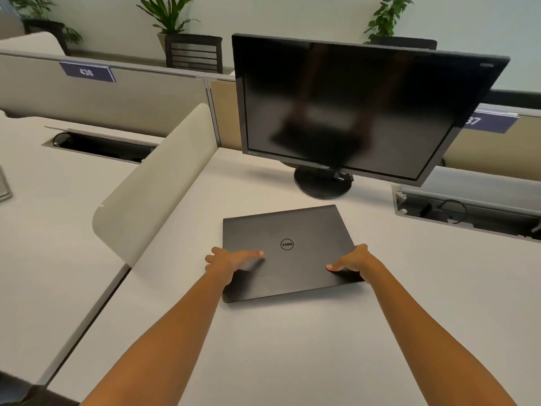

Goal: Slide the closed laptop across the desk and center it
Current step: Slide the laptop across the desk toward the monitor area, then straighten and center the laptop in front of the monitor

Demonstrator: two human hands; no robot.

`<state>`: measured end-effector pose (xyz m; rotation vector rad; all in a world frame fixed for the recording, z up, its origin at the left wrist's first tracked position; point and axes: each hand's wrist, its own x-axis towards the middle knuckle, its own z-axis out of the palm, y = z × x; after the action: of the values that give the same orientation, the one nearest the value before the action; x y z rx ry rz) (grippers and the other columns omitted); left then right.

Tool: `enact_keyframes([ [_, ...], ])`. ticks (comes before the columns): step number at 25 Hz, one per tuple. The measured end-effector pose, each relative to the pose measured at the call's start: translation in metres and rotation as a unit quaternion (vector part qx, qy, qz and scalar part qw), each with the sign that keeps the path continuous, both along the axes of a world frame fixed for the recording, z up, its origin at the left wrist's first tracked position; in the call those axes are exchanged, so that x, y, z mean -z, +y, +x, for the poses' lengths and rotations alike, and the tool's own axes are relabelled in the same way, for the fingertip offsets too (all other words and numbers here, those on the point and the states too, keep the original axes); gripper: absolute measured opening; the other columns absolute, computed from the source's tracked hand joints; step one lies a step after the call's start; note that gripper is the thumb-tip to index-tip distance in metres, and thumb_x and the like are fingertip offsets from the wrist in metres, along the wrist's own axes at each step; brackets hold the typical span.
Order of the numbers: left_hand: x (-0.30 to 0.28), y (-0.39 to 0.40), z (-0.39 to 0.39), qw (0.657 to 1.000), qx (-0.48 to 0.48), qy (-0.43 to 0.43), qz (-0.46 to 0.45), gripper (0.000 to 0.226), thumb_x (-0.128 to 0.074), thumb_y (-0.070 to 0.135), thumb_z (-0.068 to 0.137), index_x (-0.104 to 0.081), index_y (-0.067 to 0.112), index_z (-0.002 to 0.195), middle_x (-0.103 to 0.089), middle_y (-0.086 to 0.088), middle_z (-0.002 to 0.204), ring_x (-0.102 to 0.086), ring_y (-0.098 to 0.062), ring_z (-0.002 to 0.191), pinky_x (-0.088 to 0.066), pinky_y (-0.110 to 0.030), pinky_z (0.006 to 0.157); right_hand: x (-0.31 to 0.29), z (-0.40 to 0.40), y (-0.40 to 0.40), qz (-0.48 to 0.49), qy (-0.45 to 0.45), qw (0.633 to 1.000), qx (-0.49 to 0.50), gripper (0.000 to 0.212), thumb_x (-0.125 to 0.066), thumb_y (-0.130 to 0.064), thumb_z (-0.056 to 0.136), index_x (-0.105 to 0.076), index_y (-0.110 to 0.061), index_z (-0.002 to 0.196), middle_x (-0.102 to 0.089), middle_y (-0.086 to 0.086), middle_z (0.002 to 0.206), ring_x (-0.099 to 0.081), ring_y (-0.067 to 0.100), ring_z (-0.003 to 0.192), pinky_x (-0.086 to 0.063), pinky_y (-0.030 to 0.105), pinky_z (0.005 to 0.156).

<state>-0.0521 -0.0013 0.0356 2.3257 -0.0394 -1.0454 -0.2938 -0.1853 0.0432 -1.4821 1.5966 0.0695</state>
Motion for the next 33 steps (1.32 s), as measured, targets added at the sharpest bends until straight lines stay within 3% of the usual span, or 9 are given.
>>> enact_keyframes([
  [7,0.005,-0.002,-0.052,0.992,0.118,0.044,-0.001,0.142,-0.101,0.046,0.045,-0.014,0.015,0.153,-0.032,-0.011,0.154,-0.036,-0.033,0.141,-0.043,-0.047,0.100,-0.005,-0.094,0.030,0.014,0.007,0.997,0.080,0.118,-0.095,-0.019,0.064,-0.019,0.000,0.152,-0.041,0.020,0.151,-0.037,0.038,0.142,-0.037,0.048,0.115],
  [11,0.010,0.004,-0.073,0.988,0.146,0.048,0.004,0.138,-0.101,0.040,0.047,-0.016,0.014,0.151,-0.032,-0.011,0.153,-0.037,-0.033,0.141,-0.042,-0.045,0.100,0.001,-0.127,0.059,0.021,-0.005,0.993,0.117,0.115,-0.096,-0.018,0.060,-0.024,0.000,0.149,-0.043,0.020,0.148,-0.040,0.038,0.140,-0.039,0.048,0.114],
  [16,0.010,0.021,-0.082,0.986,0.165,0.015,0.003,0.131,-0.101,0.033,0.052,-0.020,0.010,0.152,-0.030,-0.013,0.151,-0.038,-0.031,0.138,-0.040,-0.036,0.088,0.011,-0.142,0.097,0.021,0.008,0.991,0.130,0.112,-0.094,-0.026,0.064,-0.024,-0.002,0.147,-0.041,0.019,0.149,-0.039,0.037,0.140,-0.039,0.047,0.113],
  [21,0.012,0.039,-0.082,0.984,0.178,-0.021,0.016,0.123,-0.101,0.031,0.052,-0.027,0.008,0.147,-0.035,-0.014,0.146,-0.040,-0.033,0.136,-0.045,-0.042,0.104,0.017,-0.144,0.123,0.014,0.015,0.989,0.143,0.109,-0.093,-0.030,0.065,-0.026,-0.005,0.147,-0.041,0.020,0.147,-0.041,0.036,0.136,-0.041,0.046,0.111],
  [28,0.020,0.063,-0.093,0.976,0.210,-0.039,0.029,0.119,-0.101,0.035,0.052,-0.029,0.007,0.142,-0.036,-0.014,0.143,-0.042,-0.033,0.133,-0.044,-0.046,0.108,0.026,-0.158,0.150,-0.002,0.024,0.989,0.147,0.112,-0.095,-0.033,0.062,-0.026,-0.011,0.148,-0.035,0.019,0.146,-0.041,0.037,0.133,-0.042,0.046,0.110],
  [33,0.018,0.067,-0.095,0.965,0.252,-0.050,0.052,0.123,-0.098,0.040,0.056,-0.025,0.005,0.148,-0.035,-0.014,0.145,-0.041,-0.031,0.135,-0.043,-0.039,0.107,0.028,-0.167,0.157,-0.004,0.028,0.991,0.129,0.113,-0.095,-0.036,0.060,-0.027,-0.009,0.145,-0.035,0.017,0.146,-0.041,0.037,0.134,-0.041,0.048,0.111],
])
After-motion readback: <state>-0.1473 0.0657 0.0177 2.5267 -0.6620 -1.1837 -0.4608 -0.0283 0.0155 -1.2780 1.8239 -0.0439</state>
